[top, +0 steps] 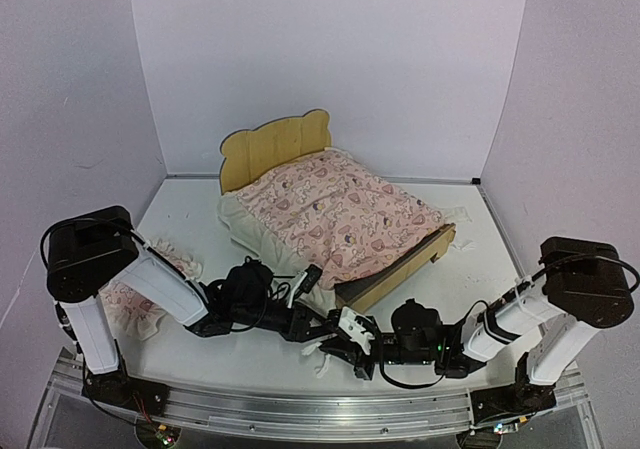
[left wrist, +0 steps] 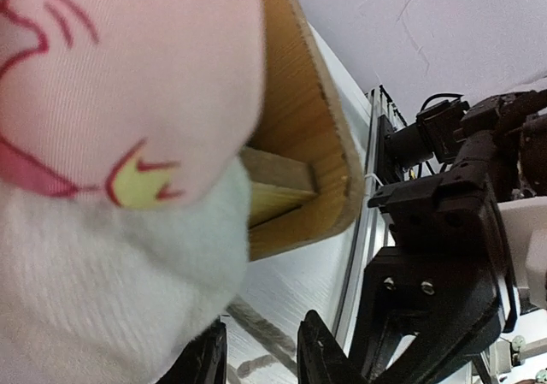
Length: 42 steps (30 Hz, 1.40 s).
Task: Set up the pet bed
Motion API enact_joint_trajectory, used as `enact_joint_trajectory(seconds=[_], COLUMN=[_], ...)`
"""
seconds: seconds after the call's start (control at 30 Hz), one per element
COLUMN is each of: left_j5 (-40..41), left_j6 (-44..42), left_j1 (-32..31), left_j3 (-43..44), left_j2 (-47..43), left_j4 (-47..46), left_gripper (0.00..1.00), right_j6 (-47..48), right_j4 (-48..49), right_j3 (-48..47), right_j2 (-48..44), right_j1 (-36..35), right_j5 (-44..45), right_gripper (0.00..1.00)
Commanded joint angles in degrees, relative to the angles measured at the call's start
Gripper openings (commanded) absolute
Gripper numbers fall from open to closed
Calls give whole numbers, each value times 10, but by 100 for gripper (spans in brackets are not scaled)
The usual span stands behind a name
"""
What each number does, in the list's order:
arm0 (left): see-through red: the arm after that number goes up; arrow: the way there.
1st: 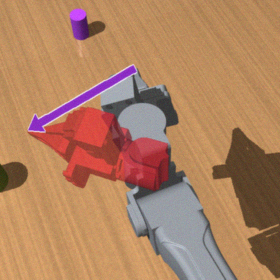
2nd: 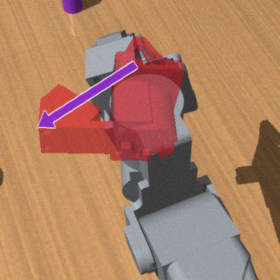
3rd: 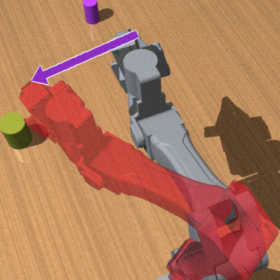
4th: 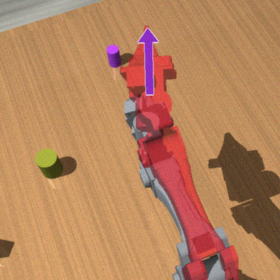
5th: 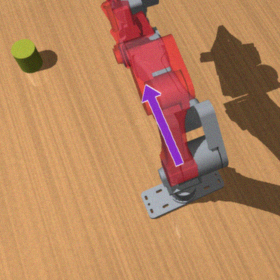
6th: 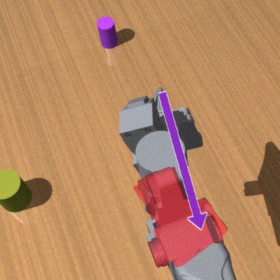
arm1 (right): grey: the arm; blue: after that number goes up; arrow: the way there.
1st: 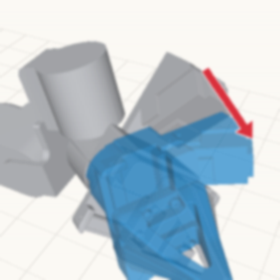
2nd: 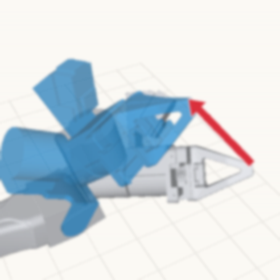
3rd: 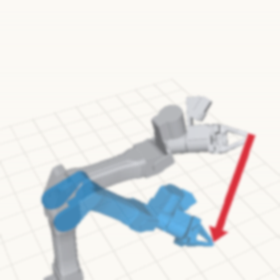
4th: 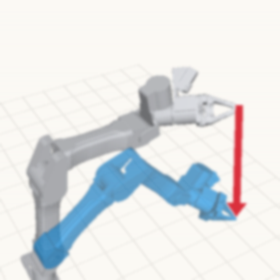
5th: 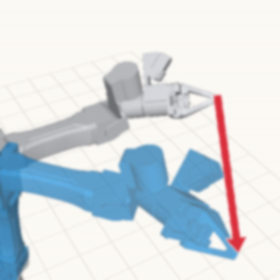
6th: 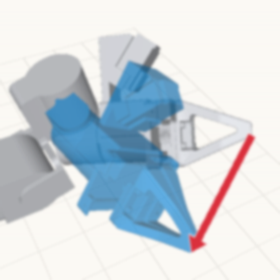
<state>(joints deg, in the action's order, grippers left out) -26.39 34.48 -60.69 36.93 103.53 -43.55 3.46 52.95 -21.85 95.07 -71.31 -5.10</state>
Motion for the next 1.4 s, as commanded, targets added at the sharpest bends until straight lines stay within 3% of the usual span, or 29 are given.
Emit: enact_joint_trajectory(seconds=[0.0,0.23,0.53,0.67,0.77,0.97,1.07,1.37], left_j5=[14,12,77,91,87,59,55,45], left_j6=[35,17,-27,-60,-80,-91,-94,-127], left_j1=[4,5,6,6,6,6,6,-5], left_j3=[42,70,42,9,-15,-56,-72,-91], left_j2=[33,49,19,-13,-30,-34,-37,-48], left_j4=[-21,-21,-22,-41,-70,-140,-174,-216], left_gripper=[29,27,0,0,0,0,0,0], right_j6=[8,6,-48,-106,-192,-365,-389,-411], right_j4=[32,27,13,9,-12,-166,-235,-312], right_j3=[4,5,3,8,8,-56,-99,-179], right_j2=[-2,-5,-17,-33,-55,-106,-103,-53], right_j1=[-8,-12,-28,-31,-31,-37,-43,-45], right_j5=[-10,-2,25,50,115,217,257,309], right_gripper=[0,0,0,0,0,0,0,0])
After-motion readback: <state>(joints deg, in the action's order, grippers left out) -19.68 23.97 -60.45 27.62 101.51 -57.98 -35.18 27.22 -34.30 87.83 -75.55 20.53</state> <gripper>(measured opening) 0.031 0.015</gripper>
